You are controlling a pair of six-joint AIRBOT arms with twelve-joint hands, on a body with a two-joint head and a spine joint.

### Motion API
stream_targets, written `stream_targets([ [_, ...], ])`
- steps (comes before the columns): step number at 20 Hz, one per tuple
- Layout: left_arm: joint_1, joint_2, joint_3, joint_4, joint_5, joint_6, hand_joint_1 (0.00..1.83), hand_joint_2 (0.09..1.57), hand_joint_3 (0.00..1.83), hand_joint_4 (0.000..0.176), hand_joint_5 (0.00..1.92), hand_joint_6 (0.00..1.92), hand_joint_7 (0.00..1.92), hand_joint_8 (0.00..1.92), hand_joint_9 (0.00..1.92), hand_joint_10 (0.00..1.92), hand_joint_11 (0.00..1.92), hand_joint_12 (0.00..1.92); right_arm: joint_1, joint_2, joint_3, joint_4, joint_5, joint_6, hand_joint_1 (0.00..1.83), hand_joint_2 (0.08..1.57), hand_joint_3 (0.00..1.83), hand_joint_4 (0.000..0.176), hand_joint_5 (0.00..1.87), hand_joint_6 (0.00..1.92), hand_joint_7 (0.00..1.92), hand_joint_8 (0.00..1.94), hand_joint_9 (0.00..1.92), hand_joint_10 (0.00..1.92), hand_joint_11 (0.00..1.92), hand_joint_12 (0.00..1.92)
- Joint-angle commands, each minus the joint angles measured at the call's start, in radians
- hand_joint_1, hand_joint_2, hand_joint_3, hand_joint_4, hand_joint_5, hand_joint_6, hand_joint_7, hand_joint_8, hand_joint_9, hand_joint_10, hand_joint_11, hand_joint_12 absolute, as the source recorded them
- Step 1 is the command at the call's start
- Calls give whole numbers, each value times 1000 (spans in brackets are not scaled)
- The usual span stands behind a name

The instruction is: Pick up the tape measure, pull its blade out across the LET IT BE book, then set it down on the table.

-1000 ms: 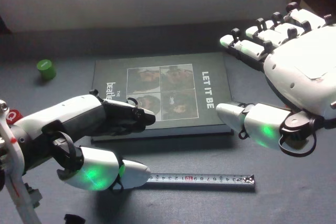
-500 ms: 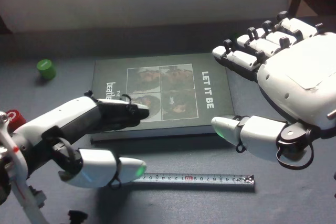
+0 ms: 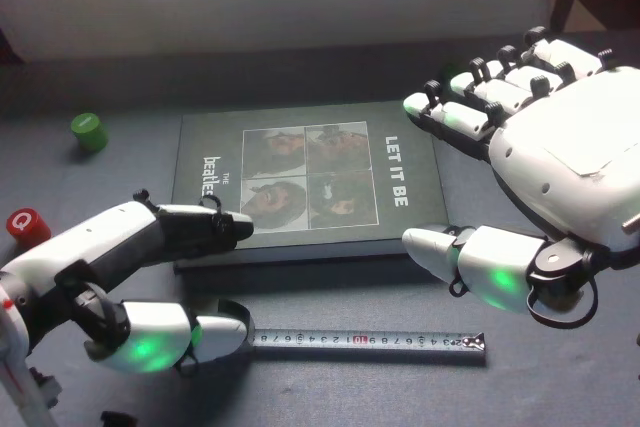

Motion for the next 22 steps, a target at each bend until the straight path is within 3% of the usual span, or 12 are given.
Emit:
stream_targets([
  [1, 0, -3, 6, 33, -97, -14, 1118, 1040, 2, 0, 452, 3, 468, 0, 397, 1, 36, 753, 8, 6, -4, -85, 46, 3, 84, 1157, 0, 123, 180, 7, 206, 4, 197, 1, 0, 716],
  [6, 28, -14, 8, 32, -133, -15, 1122, 1041, 1, 0, 457, 3, 468, 3, 398, 2, 48, 759, 9, 6, -4, -85, 46, 3, 131, 1145, 0, 117, 190, 1, 213, 1, 222, 3, 0, 823],
  [15, 76, -57, 33, 37, -190, 12, 1130, 1042, 1, 0, 456, 1, 464, 2, 395, 0, 41, 758, 9, 6, -5, -88, 45, 2, 132, 1146, 0, 117, 187, 2, 203, 0, 221, 0, 0, 747],
  [22, 96, -73, 45, 36, -215, 60, 1138, 1044, 1, 0, 468, 10, 473, 8, 396, 7, 40, 757, 8, 6, -6, -90, 44, 1, 130, 1149, 0, 117, 189, 2, 225, 4, 232, 3, 0, 837],
])
